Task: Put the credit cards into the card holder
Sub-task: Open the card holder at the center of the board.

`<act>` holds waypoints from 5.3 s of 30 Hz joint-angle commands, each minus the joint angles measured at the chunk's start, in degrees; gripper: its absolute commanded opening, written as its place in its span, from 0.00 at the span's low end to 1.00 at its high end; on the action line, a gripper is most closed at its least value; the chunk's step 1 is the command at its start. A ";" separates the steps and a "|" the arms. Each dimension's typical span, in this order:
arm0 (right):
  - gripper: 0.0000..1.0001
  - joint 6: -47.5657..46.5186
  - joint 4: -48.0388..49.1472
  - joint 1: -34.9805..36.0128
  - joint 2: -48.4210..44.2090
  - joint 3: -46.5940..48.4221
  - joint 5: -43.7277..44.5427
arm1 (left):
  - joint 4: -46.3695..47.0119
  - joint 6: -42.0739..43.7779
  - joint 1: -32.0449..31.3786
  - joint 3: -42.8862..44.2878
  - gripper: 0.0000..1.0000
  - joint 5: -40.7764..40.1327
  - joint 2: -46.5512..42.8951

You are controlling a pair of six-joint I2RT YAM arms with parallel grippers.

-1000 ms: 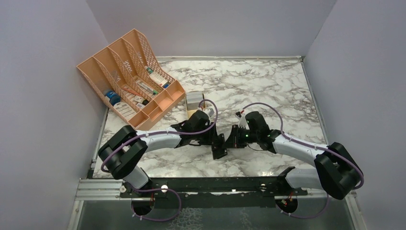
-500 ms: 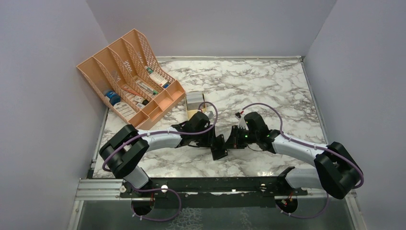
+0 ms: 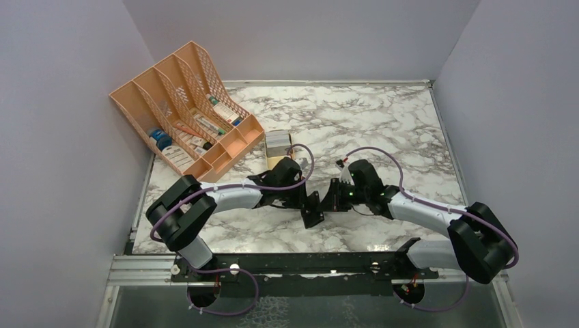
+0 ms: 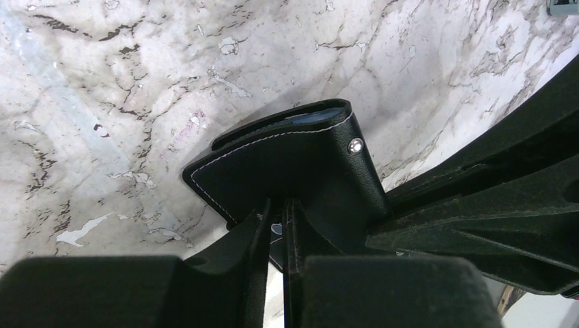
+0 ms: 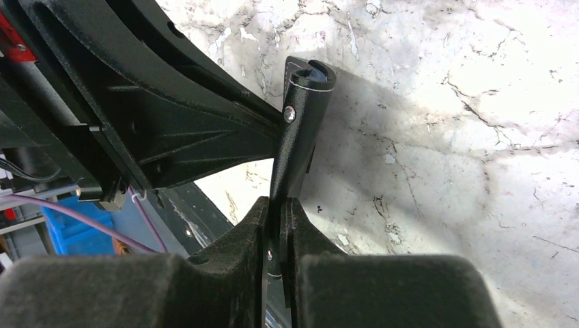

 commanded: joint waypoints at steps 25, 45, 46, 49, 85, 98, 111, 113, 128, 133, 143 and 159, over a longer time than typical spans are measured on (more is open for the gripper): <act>0.07 3.16 1.64 0.40 -1.67 -1.25 14.53 | -12.76 2.65 -0.44 -5.70 0.00 -5.63 -13.38; 0.61 -7.26 -13.77 0.40 3.01 9.46 15.95 | -6.77 1.13 -0.28 -7.59 0.00 -4.19 -19.81; 0.62 -7.86 -14.16 0.43 2.47 9.86 14.64 | -6.03 0.70 -0.28 -7.82 0.00 -3.99 -20.80; 0.62 -9.39 -13.45 0.49 0.60 10.15 10.27 | -4.63 -0.09 -0.28 -8.13 0.00 -4.00 -23.63; 0.36 -7.50 -18.48 1.77 4.10 10.21 22.71 | -16.92 0.65 -0.15 -9.66 0.00 -17.54 -29.68; 0.53 -4.03 -18.94 4.81 -4.00 16.34 13.19 | -13.00 1.34 -0.19 -9.38 0.00 -14.41 -33.53; 0.58 -0.73 -12.26 14.89 7.30 18.80 15.99 | -11.17 0.20 -0.20 -9.45 0.00 -13.31 -34.82; 0.59 -0.85 -11.15 14.98 9.00 18.77 16.23 | -11.16 0.11 -0.16 -9.68 0.00 -13.23 -34.79; 0.55 -1.69 -9.18 15.18 16.62 19.67 17.32 | -11.43 0.20 -0.18 -10.23 0.00 -13.45 -35.32; 0.57 -1.78 -10.17 15.17 15.40 19.61 17.81 | -11.84 0.60 -0.14 -10.59 0.00 -14.09 -35.42; 0.53 -2.31 -11.34 15.15 13.63 19.91 19.05 | -12.91 0.90 -0.20 -10.99 0.00 -15.51 -35.36; 0.53 -2.40 -10.08 15.17 16.86 19.81 18.21 | -12.75 0.90 -0.20 -10.73 0.00 -15.28 -35.30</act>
